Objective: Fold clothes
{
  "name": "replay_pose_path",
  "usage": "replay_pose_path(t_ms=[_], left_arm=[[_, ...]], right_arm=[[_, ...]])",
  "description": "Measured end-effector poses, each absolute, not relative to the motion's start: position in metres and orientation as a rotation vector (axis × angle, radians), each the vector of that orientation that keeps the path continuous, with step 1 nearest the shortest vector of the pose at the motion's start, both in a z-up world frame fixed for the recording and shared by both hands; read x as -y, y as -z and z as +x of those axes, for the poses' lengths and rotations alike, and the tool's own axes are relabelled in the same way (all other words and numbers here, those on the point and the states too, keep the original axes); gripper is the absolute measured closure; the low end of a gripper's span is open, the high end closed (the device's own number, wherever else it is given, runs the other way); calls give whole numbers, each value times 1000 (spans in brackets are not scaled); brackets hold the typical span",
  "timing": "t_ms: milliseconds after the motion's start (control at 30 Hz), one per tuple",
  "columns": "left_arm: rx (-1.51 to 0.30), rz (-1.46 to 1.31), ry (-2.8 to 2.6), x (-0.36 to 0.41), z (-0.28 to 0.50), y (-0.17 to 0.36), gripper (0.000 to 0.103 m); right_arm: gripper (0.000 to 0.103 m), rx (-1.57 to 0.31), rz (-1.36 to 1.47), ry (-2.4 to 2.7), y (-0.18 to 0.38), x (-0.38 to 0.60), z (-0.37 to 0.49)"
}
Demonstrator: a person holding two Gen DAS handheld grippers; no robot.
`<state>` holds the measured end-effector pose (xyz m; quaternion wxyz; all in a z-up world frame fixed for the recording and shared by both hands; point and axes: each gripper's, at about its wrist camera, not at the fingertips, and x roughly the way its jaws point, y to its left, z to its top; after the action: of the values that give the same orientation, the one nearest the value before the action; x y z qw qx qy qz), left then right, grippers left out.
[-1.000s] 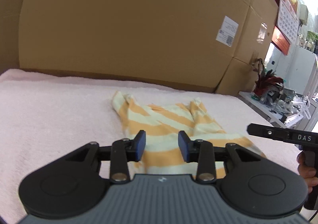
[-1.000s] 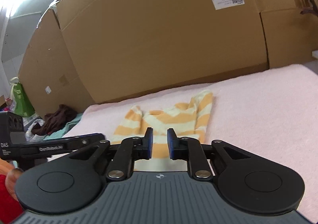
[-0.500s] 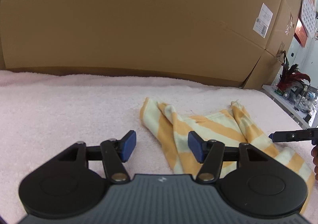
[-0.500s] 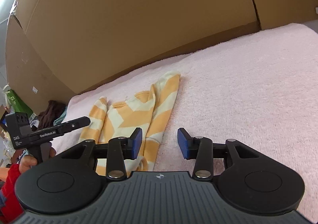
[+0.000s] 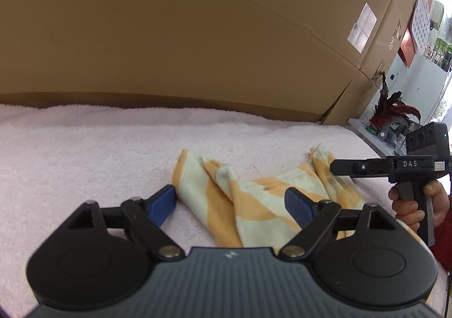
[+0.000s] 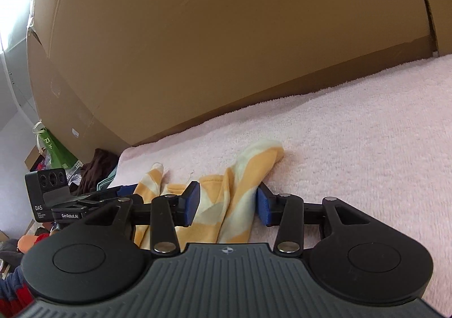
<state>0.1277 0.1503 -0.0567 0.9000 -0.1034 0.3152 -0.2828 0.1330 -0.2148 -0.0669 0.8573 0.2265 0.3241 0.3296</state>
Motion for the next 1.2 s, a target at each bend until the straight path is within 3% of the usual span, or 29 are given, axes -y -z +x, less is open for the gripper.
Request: replay_pose_path(t_ms=[167, 400, 500, 533, 567, 800, 967, 1200], left_arm=[[-644, -330, 603, -161, 138, 61, 23], [-640, -323, 590, -161, 135, 61, 35], [-648, -335, 583, -164, 137, 62, 59], [-652, -340, 584, -164, 137, 63, 73], [-658, -345, 588, -165, 138, 63, 78], [-663, -398, 609, -172, 140, 64, 82], [-654, -395, 625, -171, 139, 63, 95], [-662, -393, 626, -171, 140, 65, 96]], right_arm=[[61, -684, 530, -701, 71, 217, 143], [80, -695, 579, -660, 75, 224, 141], [89, -702, 554, -642, 74, 222, 140], [92, -705, 552, -637, 75, 222, 140], [93, -707, 551, -635, 75, 223, 140], [95, -710, 548, -638, 76, 227, 140], [95, -708, 542, -640, 75, 227, 140], [92, -717, 611, -656, 80, 232, 144]])
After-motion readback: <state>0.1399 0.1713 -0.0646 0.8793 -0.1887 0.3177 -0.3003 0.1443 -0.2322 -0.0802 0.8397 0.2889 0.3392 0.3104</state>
